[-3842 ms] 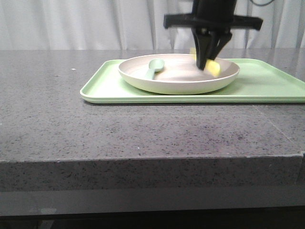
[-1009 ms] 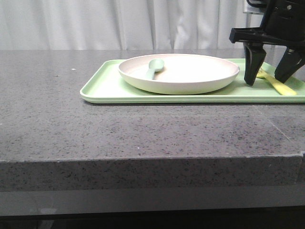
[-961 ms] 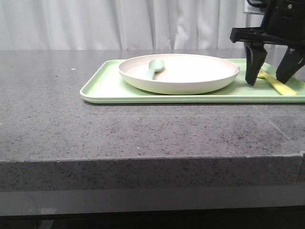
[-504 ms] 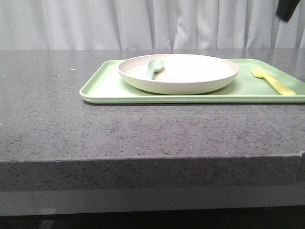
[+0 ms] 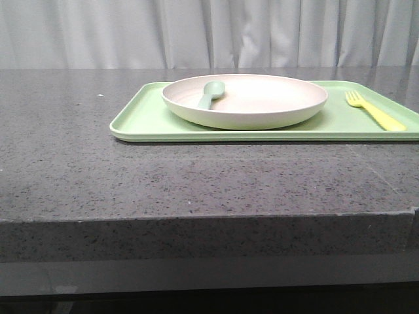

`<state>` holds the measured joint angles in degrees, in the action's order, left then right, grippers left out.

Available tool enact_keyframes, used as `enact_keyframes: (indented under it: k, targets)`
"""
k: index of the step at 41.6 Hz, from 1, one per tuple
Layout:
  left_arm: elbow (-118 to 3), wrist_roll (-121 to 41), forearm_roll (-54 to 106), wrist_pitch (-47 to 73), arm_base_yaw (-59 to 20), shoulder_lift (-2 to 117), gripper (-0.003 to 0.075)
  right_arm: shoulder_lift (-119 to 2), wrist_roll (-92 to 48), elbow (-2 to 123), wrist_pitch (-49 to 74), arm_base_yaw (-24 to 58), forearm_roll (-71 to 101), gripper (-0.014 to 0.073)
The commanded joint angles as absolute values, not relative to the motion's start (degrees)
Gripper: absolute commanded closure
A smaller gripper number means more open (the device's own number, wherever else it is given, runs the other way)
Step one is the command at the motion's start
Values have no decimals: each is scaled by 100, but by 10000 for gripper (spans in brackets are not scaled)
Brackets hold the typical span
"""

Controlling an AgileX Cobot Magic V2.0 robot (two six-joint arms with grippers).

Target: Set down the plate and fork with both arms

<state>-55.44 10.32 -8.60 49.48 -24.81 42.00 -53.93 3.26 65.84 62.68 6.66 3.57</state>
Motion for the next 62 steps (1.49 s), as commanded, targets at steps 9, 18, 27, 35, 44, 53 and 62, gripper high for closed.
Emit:
enact_keyframes:
  k: [9,18,27,35,44,53,62]
  targets:
    - [-5691,1028,-887,4552,-2522,4202,227,-4052,245,5702,5932,643,312,126]
    - [-5691,1028,-887,4552,-2522,4202,227,-3366,245,5266,5649,643,249,126]
    - [-5691,1028,-877,4552,-2522,4202,227,-3277,245,5260,5582,643,249,127]
    - [-5691,1028,-877,4552,-2522,4202,315,-3277,245,5260,5591,643,249,159]
    - [-5691,1028,-854,4552,-2522,4202,590,-3277,245,5260,5594,643,249,473]
    - [-5691,1028,-1121,4513,-2522,4202,738,-3277,245,5257,5585,643,249,658]
    - [-5691,1028,-1222,4554,-2522,4202,738,-3277,245,5257,5639,643,249,662]
